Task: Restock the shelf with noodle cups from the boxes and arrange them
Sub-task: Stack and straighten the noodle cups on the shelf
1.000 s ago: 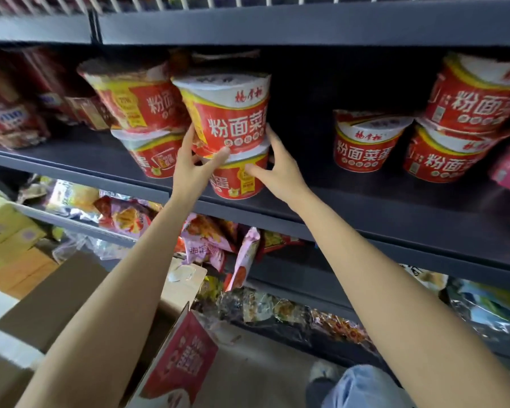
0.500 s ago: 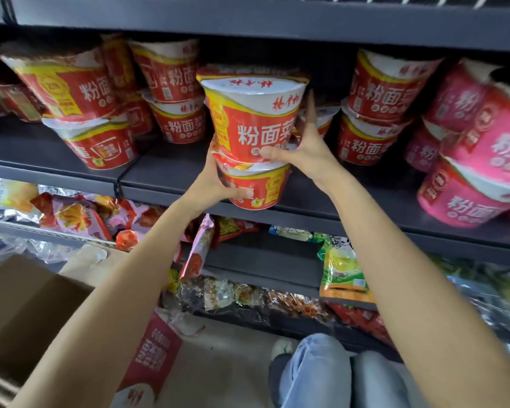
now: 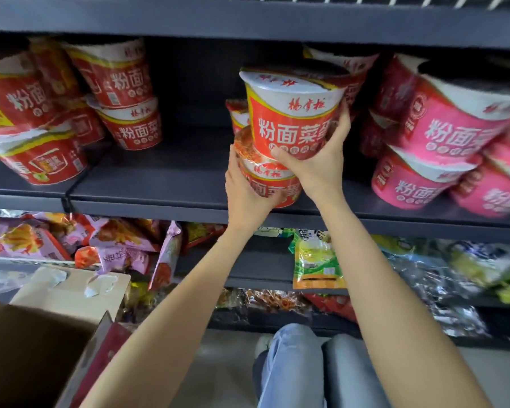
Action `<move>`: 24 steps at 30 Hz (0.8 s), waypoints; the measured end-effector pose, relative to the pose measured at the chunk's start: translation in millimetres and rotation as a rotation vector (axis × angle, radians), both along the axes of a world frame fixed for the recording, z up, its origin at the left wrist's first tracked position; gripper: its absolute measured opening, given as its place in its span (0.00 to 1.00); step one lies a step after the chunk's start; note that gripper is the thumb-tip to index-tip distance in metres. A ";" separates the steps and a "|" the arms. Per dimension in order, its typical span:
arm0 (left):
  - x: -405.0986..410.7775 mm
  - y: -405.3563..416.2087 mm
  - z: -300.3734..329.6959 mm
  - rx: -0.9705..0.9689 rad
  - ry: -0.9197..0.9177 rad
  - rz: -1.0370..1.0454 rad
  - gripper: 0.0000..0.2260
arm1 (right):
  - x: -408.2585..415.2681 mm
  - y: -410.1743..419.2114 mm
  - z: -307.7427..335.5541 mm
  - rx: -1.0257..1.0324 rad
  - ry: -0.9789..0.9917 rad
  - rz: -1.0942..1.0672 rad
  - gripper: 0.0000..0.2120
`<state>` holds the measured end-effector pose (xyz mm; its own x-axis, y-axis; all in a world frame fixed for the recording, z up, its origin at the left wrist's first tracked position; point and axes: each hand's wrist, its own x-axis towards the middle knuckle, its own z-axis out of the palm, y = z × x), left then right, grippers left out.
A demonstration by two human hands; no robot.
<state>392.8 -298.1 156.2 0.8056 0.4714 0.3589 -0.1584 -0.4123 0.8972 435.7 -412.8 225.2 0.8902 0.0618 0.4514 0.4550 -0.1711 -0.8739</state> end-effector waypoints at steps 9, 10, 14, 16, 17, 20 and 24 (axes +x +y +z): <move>28.1 -12.9 8.3 0.012 0.092 -0.162 0.49 | 21.0 -44.9 3.7 -0.005 0.059 0.013 0.57; 31.4 -18.1 10.5 0.015 0.094 -0.165 0.49 | 23.5 -47.6 3.6 -0.006 0.065 0.012 0.57; 42.1 -36.8 17.7 0.065 0.118 -0.151 0.48 | 28.0 -62.9 -1.8 -0.008 0.081 -0.027 0.57; 44.9 -42.5 18.0 0.103 0.115 -0.166 0.48 | 25.4 -72.5 -9.9 0.007 0.073 -0.062 0.53; 45.7 -44.7 17.6 0.121 0.115 -0.183 0.48 | 21.8 -76.3 -13.1 0.005 0.068 -0.087 0.50; 45.2 -50.8 16.8 0.171 0.106 -0.205 0.49 | 13.8 -83.3 -21.1 -0.052 -0.006 -0.207 0.44; 43.5 -51.5 17.4 0.172 0.081 -0.235 0.50 | 13.9 -87.4 -21.7 -0.211 -0.085 -0.279 0.39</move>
<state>436.3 -349.6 173.6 0.9147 0.2062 0.3477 -0.1985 -0.5201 0.8307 449.7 -500.2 203.5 0.8458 -0.0782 0.5278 0.4351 -0.4714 -0.7671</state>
